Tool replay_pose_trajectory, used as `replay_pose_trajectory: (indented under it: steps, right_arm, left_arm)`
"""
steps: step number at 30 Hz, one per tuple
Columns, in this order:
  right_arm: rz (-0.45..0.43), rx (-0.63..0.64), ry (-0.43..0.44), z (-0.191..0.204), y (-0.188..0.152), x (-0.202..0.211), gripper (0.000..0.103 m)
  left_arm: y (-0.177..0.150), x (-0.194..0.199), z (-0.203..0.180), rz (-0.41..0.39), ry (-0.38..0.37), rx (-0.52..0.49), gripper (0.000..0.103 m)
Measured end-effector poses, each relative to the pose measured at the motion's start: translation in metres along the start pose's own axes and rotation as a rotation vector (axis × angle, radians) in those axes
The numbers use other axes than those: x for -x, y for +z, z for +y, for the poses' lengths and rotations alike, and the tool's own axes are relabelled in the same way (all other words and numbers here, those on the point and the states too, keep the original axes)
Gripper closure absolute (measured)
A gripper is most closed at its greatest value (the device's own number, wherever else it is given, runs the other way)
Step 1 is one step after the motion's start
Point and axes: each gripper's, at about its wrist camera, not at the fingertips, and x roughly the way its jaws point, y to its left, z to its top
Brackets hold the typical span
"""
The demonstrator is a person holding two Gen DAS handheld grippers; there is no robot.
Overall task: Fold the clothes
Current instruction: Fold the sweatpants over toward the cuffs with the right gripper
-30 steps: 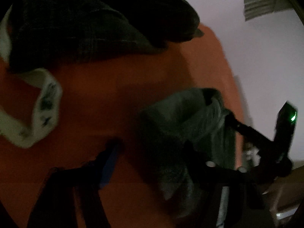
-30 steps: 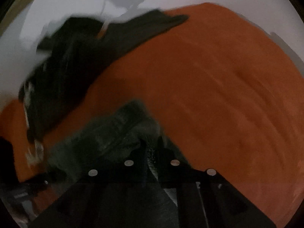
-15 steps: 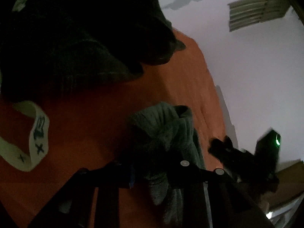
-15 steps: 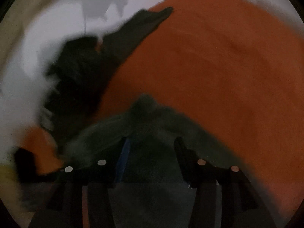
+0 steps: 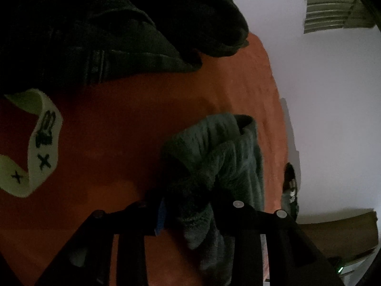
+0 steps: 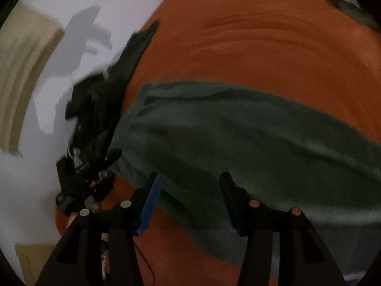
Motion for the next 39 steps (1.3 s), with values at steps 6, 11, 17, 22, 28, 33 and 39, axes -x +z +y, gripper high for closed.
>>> replay_pose_trajectory:
  steps: [6, 11, 17, 22, 28, 33, 39]
  right_arm:
    - [-0.088, -0.077, 0.019, -0.015, -0.058, 0.023, 0.053]
    - [-0.083, 0.041, -0.085, -0.026, -0.057, 0.048, 0.053]
    - [-0.114, 0.163, -0.133, -0.038, 0.016, 0.049, 0.040]
    - [0.098, 0.444, -0.244, -0.014, 0.083, -0.029, 0.040]
    - [0.298, 0.576, -0.345, -0.001, 0.123, -0.114, 0.081]
    - [0.161, 0.603, -0.408, 0.011, 0.135, -0.105, 0.100]
    - [0.167, 0.612, -0.442, 0.006, 0.142, -0.104, 0.090]
  left_arm:
    - [0.001, 0.019, 0.012, -0.014, 0.010, -0.039, 0.076]
    - [-0.008, 0.016, 0.022, 0.000, -0.004, 0.074, 0.076]
    - [-0.039, 0.056, 0.005, -0.025, 0.060, 0.087, 0.072]
    - [-0.087, 0.084, -0.043, -0.108, 0.102, -0.054, 0.063]
    - [-0.131, 0.015, -0.049, 0.130, 0.054, -0.146, 0.056]
    - [-0.149, -0.015, -0.036, 0.176, 0.099, -0.169, 0.092]
    - [-0.164, 0.005, -0.005, 0.121, 0.166, -0.066, 0.093]
